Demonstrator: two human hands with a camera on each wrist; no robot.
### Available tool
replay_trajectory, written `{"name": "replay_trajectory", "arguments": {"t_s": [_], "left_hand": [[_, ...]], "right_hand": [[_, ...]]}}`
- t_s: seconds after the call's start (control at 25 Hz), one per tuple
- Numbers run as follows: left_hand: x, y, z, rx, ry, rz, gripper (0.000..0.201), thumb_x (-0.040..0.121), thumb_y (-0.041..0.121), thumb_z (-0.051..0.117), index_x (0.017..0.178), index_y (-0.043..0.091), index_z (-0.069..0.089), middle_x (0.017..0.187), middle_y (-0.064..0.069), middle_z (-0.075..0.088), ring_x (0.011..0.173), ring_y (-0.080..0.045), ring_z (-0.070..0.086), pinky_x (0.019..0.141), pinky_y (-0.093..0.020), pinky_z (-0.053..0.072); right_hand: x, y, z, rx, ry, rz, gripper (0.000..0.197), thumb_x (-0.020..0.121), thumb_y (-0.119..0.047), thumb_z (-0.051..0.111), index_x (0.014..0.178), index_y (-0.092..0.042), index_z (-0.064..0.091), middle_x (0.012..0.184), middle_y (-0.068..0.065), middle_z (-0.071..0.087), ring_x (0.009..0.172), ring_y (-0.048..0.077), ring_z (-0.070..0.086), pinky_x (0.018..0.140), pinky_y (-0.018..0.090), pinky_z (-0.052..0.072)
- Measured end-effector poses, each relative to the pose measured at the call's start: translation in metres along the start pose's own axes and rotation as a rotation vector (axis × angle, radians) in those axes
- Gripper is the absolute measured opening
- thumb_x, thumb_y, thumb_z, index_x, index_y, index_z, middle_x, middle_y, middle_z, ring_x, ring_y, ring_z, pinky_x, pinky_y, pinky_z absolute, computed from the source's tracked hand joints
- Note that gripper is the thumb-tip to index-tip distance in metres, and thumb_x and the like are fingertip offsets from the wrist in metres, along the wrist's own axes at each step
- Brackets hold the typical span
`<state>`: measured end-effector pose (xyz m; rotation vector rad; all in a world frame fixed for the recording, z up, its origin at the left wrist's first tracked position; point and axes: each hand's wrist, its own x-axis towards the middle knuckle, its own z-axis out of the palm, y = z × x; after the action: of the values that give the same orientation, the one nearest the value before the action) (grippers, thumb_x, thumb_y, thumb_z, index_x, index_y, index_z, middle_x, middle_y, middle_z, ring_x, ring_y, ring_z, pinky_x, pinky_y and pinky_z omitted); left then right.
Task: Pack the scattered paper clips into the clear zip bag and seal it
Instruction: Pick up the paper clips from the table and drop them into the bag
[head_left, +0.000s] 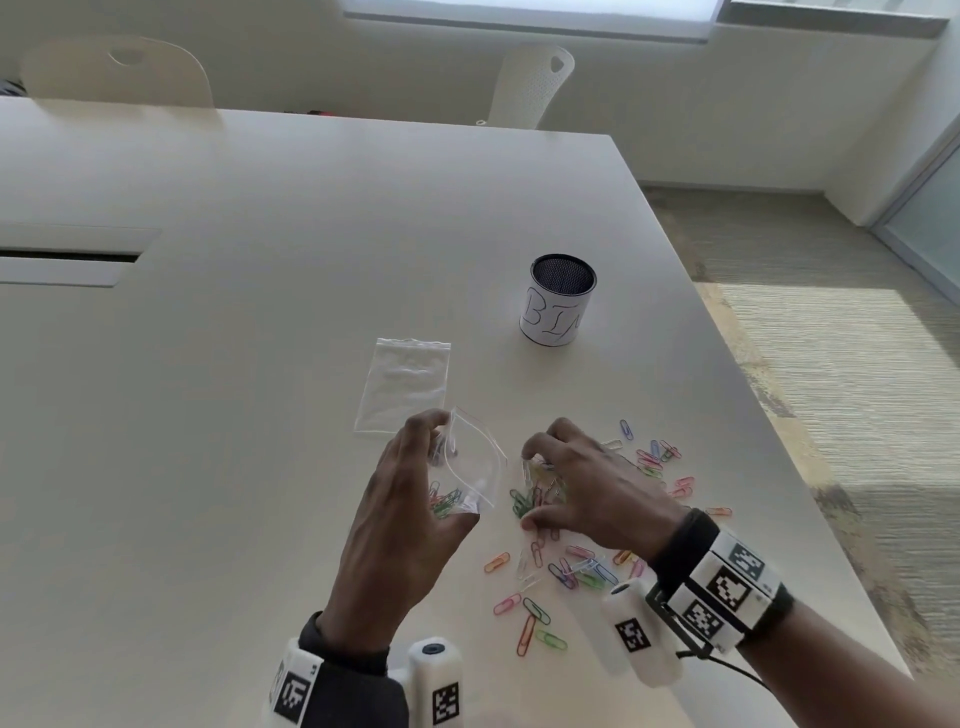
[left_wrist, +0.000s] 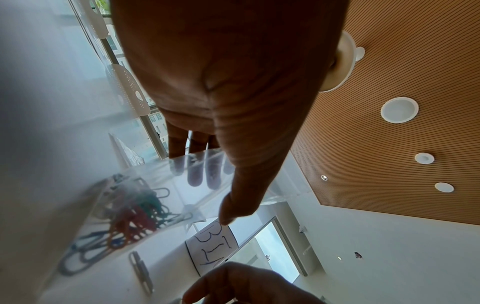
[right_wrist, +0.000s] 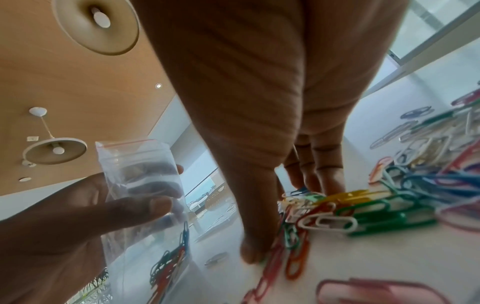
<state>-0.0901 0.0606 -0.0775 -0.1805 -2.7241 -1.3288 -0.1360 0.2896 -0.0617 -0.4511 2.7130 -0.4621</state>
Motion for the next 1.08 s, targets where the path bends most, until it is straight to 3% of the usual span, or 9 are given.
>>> {"name": "replay_trajectory", "arguments": {"t_s": [0.08, 0.16, 0.36, 0.52, 0.72, 0.96, 1.08], "left_hand": [[-0.001, 0.0, 0.0, 0.0, -0.001, -0.003, 0.079, 0.075, 0.017, 0.09, 0.136, 0.036, 0.043, 0.116, 0.015, 0.058, 0.108, -0.009, 0.058, 0.088, -0.024, 0.05], [-0.001, 0.0, 0.0, 0.002, -0.002, -0.004, 0.079, 0.076, 0.018, 0.09, 0.136, 0.036, 0.042, 0.116, 0.015, 0.058, 0.108, -0.009, 0.058, 0.087, -0.024, 0.05], [-0.002, -0.001, 0.0, -0.002, -0.008, -0.011, 0.077, 0.077, 0.02, 0.09, 0.137, 0.035, 0.042, 0.117, 0.015, 0.056, 0.108, -0.009, 0.058, 0.087, -0.025, 0.052], [-0.001, 0.0, 0.0, -0.002, -0.007, -0.011, 0.077, 0.078, 0.018, 0.088, 0.136, 0.037, 0.042, 0.115, 0.016, 0.056, 0.107, -0.008, 0.057, 0.086, -0.024, 0.05], [-0.002, 0.0, 0.001, -0.006, -0.004, -0.008, 0.075, 0.078, 0.019, 0.087, 0.136, 0.037, 0.043, 0.115, 0.017, 0.056, 0.106, -0.006, 0.057, 0.086, -0.021, 0.048], [-0.003, 0.0, 0.0, -0.001, -0.008, -0.006, 0.075, 0.079, 0.02, 0.088, 0.135, 0.037, 0.042, 0.116, 0.017, 0.056, 0.108, -0.008, 0.059, 0.086, -0.023, 0.052], [-0.003, 0.001, 0.0, -0.003, -0.007, -0.002, 0.074, 0.079, 0.02, 0.087, 0.134, 0.039, 0.042, 0.115, 0.019, 0.056, 0.109, -0.005, 0.058, 0.086, -0.022, 0.051]], "right_hand": [[0.003, 0.0, 0.001, 0.047, 0.045, 0.002, 0.046, 0.089, -0.041, 0.079, 0.128, -0.026, 0.061, 0.125, -0.007, 0.052, 0.107, 0.015, 0.065, 0.092, 0.031, 0.059], [0.004, -0.001, 0.002, 0.04, 0.078, -0.011, 0.036, 0.095, -0.033, 0.074, 0.127, -0.024, 0.064, 0.124, -0.006, 0.055, 0.1, 0.012, 0.066, 0.088, 0.026, 0.058], [0.003, -0.002, 0.005, -0.141, 0.084, -0.074, 0.057, 0.09, -0.049, 0.073, 0.142, -0.034, 0.056, 0.134, -0.006, 0.054, 0.114, 0.013, 0.055, 0.095, 0.027, 0.052], [0.001, -0.003, 0.01, -0.082, 0.149, -0.109, 0.032, 0.096, -0.029, 0.072, 0.127, -0.025, 0.07, 0.127, -0.004, 0.064, 0.105, 0.012, 0.065, 0.095, 0.025, 0.056], [0.002, -0.001, 0.013, -0.054, 0.172, -0.088, 0.017, 0.1, -0.011, 0.065, 0.113, -0.016, 0.075, 0.114, -0.001, 0.07, 0.089, 0.013, 0.071, 0.084, 0.025, 0.063], [0.001, 0.01, -0.003, 0.182, 0.228, -0.016, 0.012, 0.089, -0.015, 0.081, 0.1, -0.018, 0.078, 0.094, -0.006, 0.075, 0.08, 0.002, 0.07, 0.075, 0.015, 0.06], [-0.004, 0.01, -0.015, 0.353, 0.243, 0.017, 0.014, 0.085, -0.013, 0.085, 0.096, -0.019, 0.08, 0.089, -0.007, 0.078, 0.078, 0.004, 0.075, 0.081, 0.026, 0.065]]}}
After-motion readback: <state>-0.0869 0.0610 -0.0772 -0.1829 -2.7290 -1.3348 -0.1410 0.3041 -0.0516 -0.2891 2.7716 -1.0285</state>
